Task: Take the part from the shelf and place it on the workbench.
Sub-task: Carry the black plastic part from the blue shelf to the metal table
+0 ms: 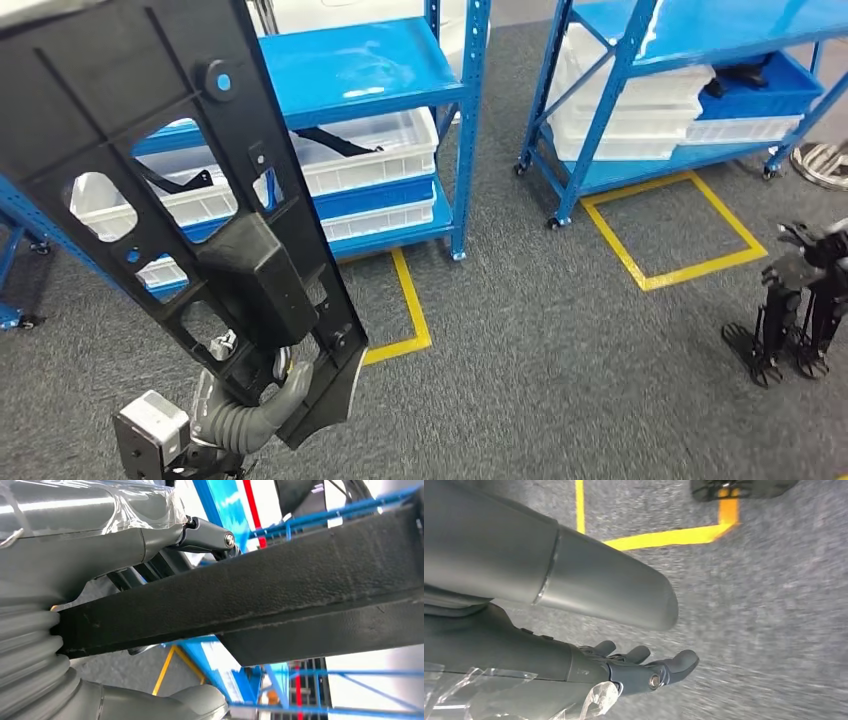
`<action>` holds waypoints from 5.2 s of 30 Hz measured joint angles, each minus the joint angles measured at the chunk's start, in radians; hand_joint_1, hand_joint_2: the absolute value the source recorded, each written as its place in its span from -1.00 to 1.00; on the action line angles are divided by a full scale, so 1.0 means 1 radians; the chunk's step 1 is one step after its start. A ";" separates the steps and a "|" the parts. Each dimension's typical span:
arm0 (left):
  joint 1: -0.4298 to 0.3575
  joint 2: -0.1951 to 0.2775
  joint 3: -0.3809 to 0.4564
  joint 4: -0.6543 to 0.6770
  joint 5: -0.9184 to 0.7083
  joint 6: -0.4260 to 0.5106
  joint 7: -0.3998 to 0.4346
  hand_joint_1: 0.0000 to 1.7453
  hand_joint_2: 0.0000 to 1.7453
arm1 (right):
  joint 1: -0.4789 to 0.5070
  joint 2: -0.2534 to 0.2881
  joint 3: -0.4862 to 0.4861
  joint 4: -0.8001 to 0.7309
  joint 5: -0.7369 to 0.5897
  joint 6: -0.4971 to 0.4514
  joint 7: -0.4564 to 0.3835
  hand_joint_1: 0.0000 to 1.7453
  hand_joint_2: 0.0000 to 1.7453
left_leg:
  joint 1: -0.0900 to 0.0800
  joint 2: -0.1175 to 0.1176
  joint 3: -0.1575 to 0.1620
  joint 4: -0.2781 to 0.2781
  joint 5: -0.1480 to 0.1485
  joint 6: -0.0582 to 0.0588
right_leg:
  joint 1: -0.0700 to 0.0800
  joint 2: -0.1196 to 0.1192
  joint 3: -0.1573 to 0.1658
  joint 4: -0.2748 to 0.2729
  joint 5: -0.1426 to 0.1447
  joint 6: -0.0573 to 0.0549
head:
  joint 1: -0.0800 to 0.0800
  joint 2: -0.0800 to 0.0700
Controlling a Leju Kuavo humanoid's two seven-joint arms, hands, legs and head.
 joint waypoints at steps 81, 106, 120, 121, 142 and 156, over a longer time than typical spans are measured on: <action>0.093 0.113 0.031 -0.125 -0.038 0.040 0.086 1.00 1.00 | 0.013 0.069 0.001 0.000 0.036 0.007 0.027 -1.00 -1.00 | 0.018 -0.011 0.098 -0.074 0.006 0.035 | -0.006 0.014 -0.203 0.327 -0.102 0.050 | 0.009 0.000; 0.105 0.167 0.020 -0.167 -0.056 0.094 0.139 1.00 1.00 | 0.013 0.093 0.000 0.000 0.040 0.031 0.030 -1.00 -1.00 | 0.007 -0.059 0.114 -0.091 0.011 0.030 | 0.015 0.087 -0.086 0.054 0.021 0.013 | 0.003 0.000; 0.043 0.145 -0.018 -0.171 -0.075 0.044 0.140 1.00 1.00 | 0.006 0.080 0.000 0.000 0.019 0.019 0.014 -1.00 -1.00 | 0.052 0.056 0.128 -0.078 -0.020 -0.039 | -0.042 -0.020 -0.101 0.067 0.020 0.052 | -0.002 0.000; 0.029 0.133 -0.023 -0.161 -0.078 0.028 0.133 1.00 1.00 | 0.006 0.075 0.000 0.000 0.014 0.024 0.011 -1.00 -1.00 | 0.056 0.048 0.124 -0.066 -0.033 -0.038 | -0.039 -0.009 -0.103 0.067 0.021 0.044 | -0.004 0.000; -0.038 -0.021 -0.063 -0.007 -0.076 -0.121 0.064 1.00 1.00 | 0.007 0.027 -0.016 0.000 0.008 0.018 -0.035 -1.00 -1.00 | -0.004 -0.017 0.081 -0.064 0.009 0.060 | 0.002 0.017 -0.238 0.334 -0.096 0.053 | -0.003 0.000; -0.041 -0.048 -0.065 0.017 -0.059 -0.147 0.033 1.00 1.00 | 0.006 0.016 -0.016 0.000 0.021 0.014 -0.017 -1.00 -1.00 | 0.005 -0.026 -0.024 0.200 -0.137 0.005 | 0.002 0.023 -0.077 0.020 0.045 -0.001 | -0.007 0.000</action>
